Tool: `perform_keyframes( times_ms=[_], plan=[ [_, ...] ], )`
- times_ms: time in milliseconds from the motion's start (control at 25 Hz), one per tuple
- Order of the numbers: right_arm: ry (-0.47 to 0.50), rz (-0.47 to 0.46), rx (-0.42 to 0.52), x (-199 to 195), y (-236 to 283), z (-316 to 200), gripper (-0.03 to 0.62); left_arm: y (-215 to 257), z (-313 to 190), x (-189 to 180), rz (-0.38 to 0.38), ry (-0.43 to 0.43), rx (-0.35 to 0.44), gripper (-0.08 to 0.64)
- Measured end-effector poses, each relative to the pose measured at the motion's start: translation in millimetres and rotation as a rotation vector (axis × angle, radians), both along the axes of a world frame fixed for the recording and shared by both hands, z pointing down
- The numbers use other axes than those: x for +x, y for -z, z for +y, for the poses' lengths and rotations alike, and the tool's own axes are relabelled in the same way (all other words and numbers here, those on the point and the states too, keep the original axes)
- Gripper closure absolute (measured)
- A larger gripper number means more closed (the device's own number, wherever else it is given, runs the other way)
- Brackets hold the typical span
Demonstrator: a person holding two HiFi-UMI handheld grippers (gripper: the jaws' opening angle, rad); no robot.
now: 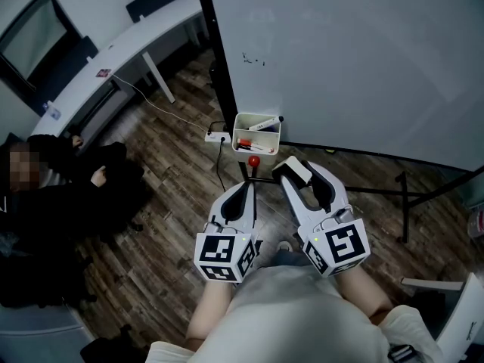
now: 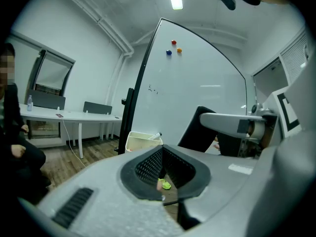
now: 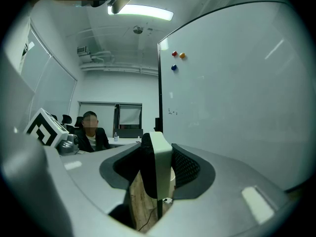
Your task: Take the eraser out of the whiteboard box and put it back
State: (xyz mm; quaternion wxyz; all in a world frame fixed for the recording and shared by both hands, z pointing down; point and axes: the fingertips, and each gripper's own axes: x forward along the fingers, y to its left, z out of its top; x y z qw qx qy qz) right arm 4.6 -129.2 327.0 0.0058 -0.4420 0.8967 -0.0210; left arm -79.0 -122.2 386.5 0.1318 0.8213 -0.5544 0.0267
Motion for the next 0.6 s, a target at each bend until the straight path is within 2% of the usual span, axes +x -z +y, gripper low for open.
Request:
perform_keyframes(
  times_ms=[600],
  plan=[
    [0.015,0.001,-0.002,-3.7,1.2,-4.0,0.407,2.4,-3.8,-3.3,0.003,0.007,0.002,0.555]
  ],
)
